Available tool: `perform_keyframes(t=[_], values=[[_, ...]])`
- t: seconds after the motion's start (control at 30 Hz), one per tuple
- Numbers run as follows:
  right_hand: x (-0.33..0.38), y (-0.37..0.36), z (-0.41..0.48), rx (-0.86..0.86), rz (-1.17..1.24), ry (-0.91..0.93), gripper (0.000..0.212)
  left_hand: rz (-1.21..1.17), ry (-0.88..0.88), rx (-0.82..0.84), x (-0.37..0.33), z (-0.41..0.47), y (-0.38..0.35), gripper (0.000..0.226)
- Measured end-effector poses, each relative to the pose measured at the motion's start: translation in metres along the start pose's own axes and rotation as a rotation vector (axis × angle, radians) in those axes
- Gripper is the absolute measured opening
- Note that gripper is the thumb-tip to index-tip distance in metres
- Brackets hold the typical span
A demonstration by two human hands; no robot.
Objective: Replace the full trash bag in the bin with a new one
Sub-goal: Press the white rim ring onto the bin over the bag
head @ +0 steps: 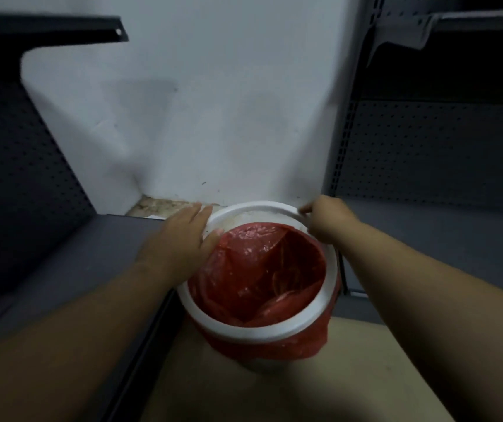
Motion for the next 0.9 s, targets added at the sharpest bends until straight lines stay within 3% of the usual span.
perform_keyframes(t=[0.13, 0.33, 0.57, 0.73, 0.9], values=[[-0.011, -0.026, 0.005, 0.000, 0.013, -0.072, 0.027, -0.044, 0.024, 0.090, 0.008, -0.011, -0.023, 0.059], [-0.030, -0.044, 0.012, 0.003, 0.023, -0.147, 0.027, -0.076, 0.069, 0.209, 0.011, -0.009, -0.049, 0.062], [-0.034, -0.053, 0.014, 0.079, -0.040, -0.145, 0.033, -0.133, 0.006, 0.248, 0.017, -0.003, -0.067, 0.066], [-0.033, -0.036, -0.012, 0.300, 0.119, 0.111, 0.077, -0.101, -0.055, 0.438, 0.023, -0.005, -0.062, 0.104], [-0.049, -0.036, -0.025, 0.553, -0.012, 0.209, 0.119, -0.024, -0.148, 0.582, 0.021, -0.010, -0.042, 0.135]])
Point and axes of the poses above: each hand's wrist, its own z-axis towards the middle knuckle, its own y-axis out of the back of the hand, x = y × z, the point moved 3 cm from there along z, towards the middle knuckle, and after that the axes turned 4 degrees about -x, right-handed, at the moved point
